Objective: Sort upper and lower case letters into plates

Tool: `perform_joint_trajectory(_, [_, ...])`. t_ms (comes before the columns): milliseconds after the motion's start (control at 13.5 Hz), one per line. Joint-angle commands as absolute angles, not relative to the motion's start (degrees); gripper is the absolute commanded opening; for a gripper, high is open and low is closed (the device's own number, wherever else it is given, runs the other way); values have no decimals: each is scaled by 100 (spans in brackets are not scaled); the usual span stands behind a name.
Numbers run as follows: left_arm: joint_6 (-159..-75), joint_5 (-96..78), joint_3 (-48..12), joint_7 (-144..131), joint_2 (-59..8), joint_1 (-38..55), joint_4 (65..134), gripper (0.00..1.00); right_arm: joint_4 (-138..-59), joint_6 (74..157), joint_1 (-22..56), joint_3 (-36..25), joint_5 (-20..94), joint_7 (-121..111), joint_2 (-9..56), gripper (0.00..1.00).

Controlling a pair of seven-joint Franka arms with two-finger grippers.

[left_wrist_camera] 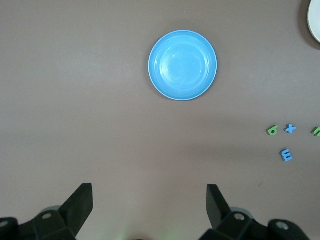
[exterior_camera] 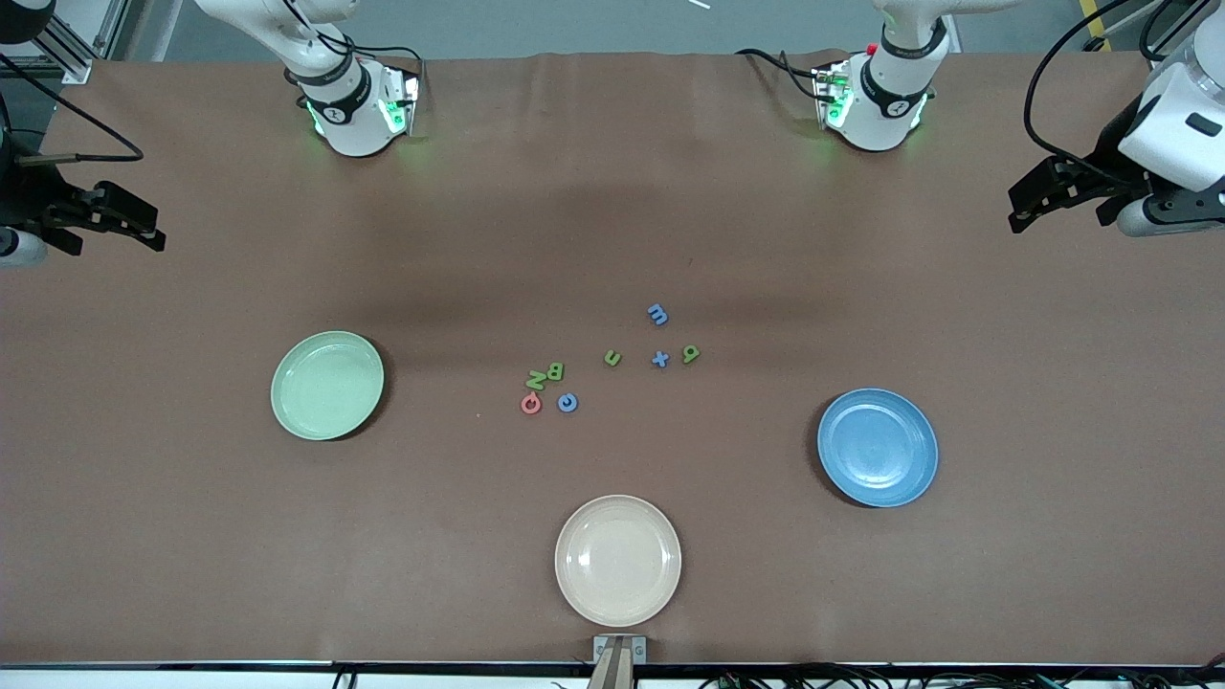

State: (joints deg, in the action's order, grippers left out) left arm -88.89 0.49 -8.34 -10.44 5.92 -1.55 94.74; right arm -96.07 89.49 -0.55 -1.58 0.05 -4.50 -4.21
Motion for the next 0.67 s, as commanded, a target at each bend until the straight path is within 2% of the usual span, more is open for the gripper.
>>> perform_joint_trajectory(0, [-8798, -44, -844, -862, 598, -167, 9439, 100, -9773, 9009, -70, -123, -35, -431, -554, 100])
perform_joint_trajectory(372, [-8807, 26, -914, -966, 318, -97, 9308, 100, -9765, 9044, -79, -123, -35, -422, -536, 100])
perform_joint_trajectory(594, [-9086, 26, -1501, -1787, -174, 88, 9377, 100, -9765, 9018, -88, -123, 70, -352, -536, 100])
